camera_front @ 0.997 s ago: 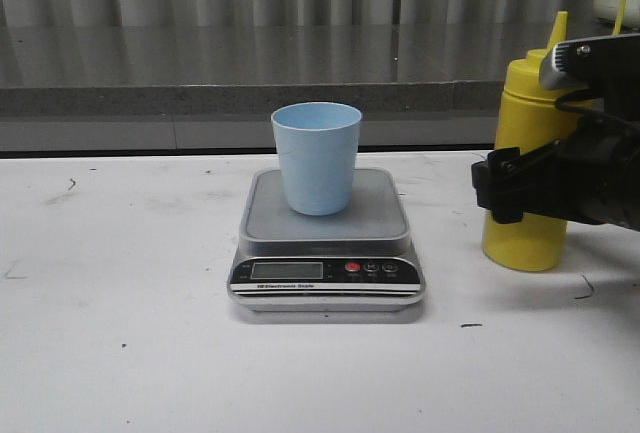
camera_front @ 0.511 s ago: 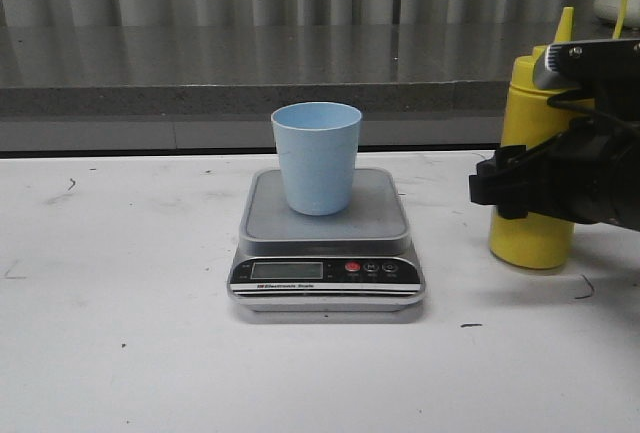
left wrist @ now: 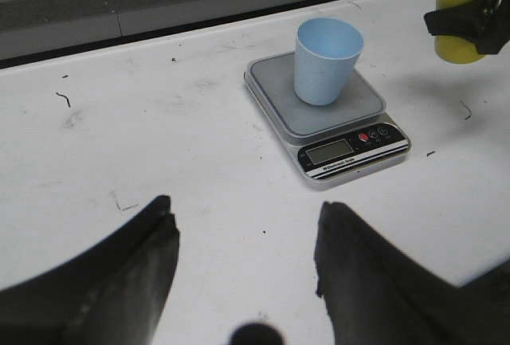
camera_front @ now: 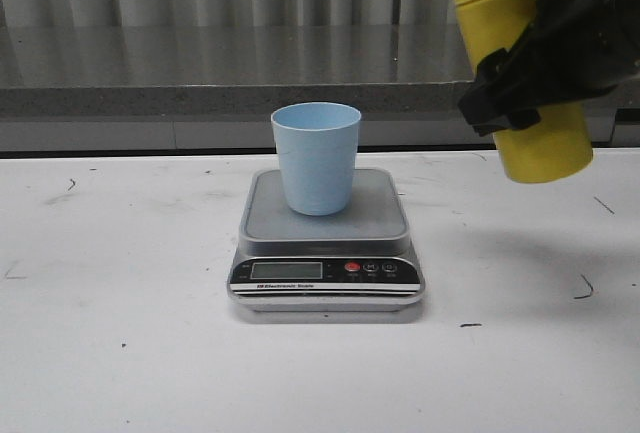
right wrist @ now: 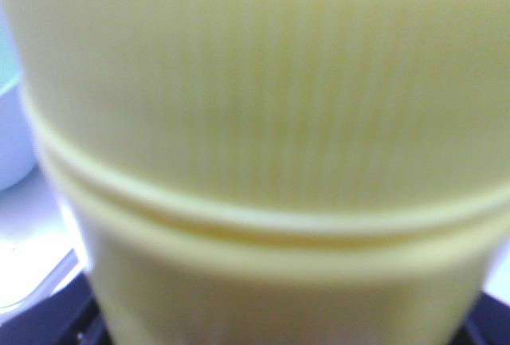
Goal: Pour seasoning into cup on scale with both arms
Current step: 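Lift the yellow bottle with the right gripper and tilt nozzle down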
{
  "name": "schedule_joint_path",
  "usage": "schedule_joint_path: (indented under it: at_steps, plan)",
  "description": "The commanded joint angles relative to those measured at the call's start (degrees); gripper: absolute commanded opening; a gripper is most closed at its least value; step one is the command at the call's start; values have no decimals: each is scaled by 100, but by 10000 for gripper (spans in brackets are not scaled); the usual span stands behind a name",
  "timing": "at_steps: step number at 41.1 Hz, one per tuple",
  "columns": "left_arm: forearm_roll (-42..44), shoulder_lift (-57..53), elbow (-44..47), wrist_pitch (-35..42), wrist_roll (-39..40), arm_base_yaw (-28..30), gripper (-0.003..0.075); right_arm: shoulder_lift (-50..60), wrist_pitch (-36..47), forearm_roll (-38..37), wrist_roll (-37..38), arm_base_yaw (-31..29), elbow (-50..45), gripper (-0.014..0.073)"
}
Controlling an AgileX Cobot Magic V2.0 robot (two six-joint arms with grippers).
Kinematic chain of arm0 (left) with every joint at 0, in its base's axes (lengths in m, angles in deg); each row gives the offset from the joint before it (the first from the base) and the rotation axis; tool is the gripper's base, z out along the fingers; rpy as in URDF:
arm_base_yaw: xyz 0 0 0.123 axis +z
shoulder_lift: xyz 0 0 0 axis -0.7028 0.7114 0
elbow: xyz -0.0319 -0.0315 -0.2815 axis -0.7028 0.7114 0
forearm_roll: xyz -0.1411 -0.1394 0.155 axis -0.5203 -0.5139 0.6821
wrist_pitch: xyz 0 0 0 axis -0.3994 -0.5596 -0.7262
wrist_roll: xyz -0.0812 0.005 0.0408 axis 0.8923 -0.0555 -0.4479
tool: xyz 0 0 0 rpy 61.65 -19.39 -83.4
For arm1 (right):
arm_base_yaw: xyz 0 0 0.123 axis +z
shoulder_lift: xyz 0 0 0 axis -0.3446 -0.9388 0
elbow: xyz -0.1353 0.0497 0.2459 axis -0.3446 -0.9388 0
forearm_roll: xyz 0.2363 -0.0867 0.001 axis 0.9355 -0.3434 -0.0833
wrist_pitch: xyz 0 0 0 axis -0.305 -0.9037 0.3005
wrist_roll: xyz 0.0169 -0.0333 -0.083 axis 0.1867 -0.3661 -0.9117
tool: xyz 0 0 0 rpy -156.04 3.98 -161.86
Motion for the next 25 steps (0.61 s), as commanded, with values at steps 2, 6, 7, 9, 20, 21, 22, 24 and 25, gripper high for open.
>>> schedule_joint_path:
  at_steps: [2,6,7,9,20,21,22,24,25]
  plan:
    - [-21,64,-133,453,52,7,388,273,-909,-379,-541,20,926,372]
    - [-21,64,-133,453,52,7,388,186,-1804,-801,-691,65,1509,372]
    - [-21,64,-133,453,52,7,388,148,-1951,-955,-691,89,1614,372]
    - [-21,64,-133,453,52,7,388,87,-2205,-1203,-691,142,1837,372]
    - [-21,64,-133,453,52,7,388,-338,-3248,-3176,-666,699,2516,372]
    - [-21,64,-133,453,52,7,388,-393,-3336,-3366,-666,738,2555,372]
    - [-21,64,-133,453,52,7,388,-456,-3440,-3501,-666,783,2594,372]
    - [-21,64,-133,453,52,7,388,-541,-3579,-3795,-655,845,2644,372]
    - [-21,64,-133,453,52,7,388,-585,-3660,-3926,-638,891,2673,372]
